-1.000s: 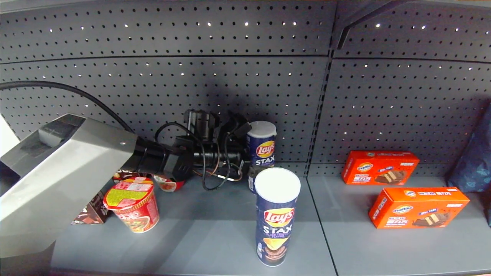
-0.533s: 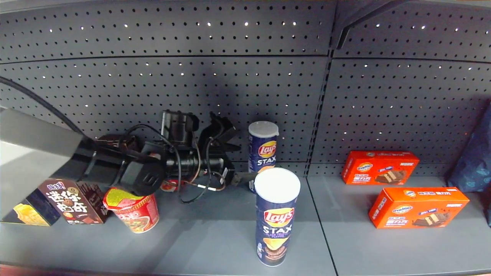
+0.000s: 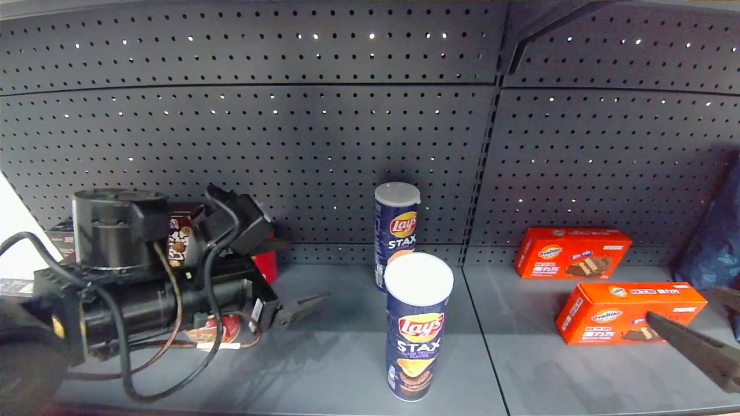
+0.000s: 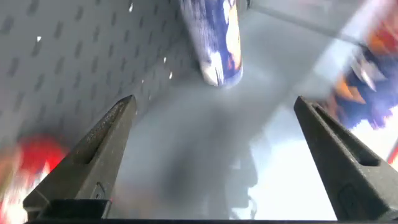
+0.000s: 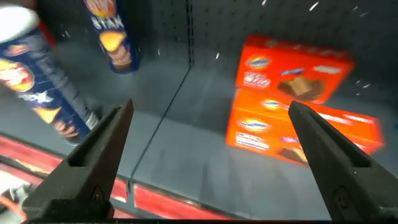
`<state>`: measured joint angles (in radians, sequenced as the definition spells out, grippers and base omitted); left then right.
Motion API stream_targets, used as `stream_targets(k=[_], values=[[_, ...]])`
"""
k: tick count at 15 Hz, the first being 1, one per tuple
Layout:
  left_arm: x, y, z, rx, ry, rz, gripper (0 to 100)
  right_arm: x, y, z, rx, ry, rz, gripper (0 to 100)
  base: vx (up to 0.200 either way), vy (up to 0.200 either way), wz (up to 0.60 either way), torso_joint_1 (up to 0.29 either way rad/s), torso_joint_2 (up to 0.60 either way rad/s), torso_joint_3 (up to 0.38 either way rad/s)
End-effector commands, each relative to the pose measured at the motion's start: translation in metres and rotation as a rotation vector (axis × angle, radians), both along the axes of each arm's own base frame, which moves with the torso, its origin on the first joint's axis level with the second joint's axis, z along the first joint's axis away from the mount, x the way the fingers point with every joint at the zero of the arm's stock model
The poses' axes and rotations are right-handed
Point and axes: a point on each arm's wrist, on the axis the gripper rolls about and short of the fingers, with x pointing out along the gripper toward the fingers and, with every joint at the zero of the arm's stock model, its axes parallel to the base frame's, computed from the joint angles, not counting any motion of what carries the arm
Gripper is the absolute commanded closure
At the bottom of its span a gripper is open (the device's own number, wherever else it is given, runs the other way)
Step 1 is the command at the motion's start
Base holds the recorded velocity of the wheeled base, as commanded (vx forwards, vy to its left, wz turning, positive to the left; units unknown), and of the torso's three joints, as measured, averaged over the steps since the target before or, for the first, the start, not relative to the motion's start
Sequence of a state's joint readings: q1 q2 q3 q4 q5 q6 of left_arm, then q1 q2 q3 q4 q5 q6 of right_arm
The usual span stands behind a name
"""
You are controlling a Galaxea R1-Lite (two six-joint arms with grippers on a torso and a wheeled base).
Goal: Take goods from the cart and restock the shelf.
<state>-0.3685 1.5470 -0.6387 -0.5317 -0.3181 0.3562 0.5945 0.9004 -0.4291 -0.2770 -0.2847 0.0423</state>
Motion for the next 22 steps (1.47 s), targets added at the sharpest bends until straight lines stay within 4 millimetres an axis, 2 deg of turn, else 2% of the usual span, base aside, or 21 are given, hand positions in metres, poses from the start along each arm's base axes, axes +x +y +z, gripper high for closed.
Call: stream_targets(k=[1,3,5,6,10,15,18,22], values=[[-0.035,0.014,0.001,0.025,-0.032,0.083,0,0.033,0.053,-0.03,-0.133,0.182,0.071,0,0.0,0.0,0.0,0.0,0.0,0.0],[-0.039,0.012,0.003,0.044,-0.056,0.136,0,0.04,0.065,-0.041,-0.172,0.227,0.072,0,0.0,0.0,0.0,0.0,0.0,0.0],[-0.038,0.006,0.003,0.044,-0.053,0.116,0,0.046,0.071,-0.045,-0.189,0.248,0.067,0,0.0,0.0,0.0,0.0,0.0,0.0],[-0.037,0.004,0.0,0.05,-0.043,0.111,0,0.054,0.08,-0.049,-0.205,0.263,0.073,0,0.0,0.0,0.0,0.0,0.0,0.0],[-0.034,0.002,-0.005,0.062,-0.027,0.113,0,0.073,0.107,-0.053,-0.214,0.265,0.098,0,0.0,0.0,0.0,0.0,0.0,0.0],[-0.028,0.0,-0.009,0.079,-0.015,0.12,0,0.071,0.119,-0.064,-0.252,0.292,0.137,0,0.0,0.0,0.0,0.0,0.0,0.0],[-0.019,-0.004,-0.007,0.07,-0.037,0.12,0,0.079,0.133,-0.069,-0.265,0.301,0.148,0,0.0,0.0,0.0,0.0,0.0,0.0],[-0.018,-0.005,-0.009,0.072,-0.031,0.118,0,0.088,0.149,-0.069,-0.264,0.296,0.161,0,0.0,0.0,0.0,0.0,0.0,0.0]])
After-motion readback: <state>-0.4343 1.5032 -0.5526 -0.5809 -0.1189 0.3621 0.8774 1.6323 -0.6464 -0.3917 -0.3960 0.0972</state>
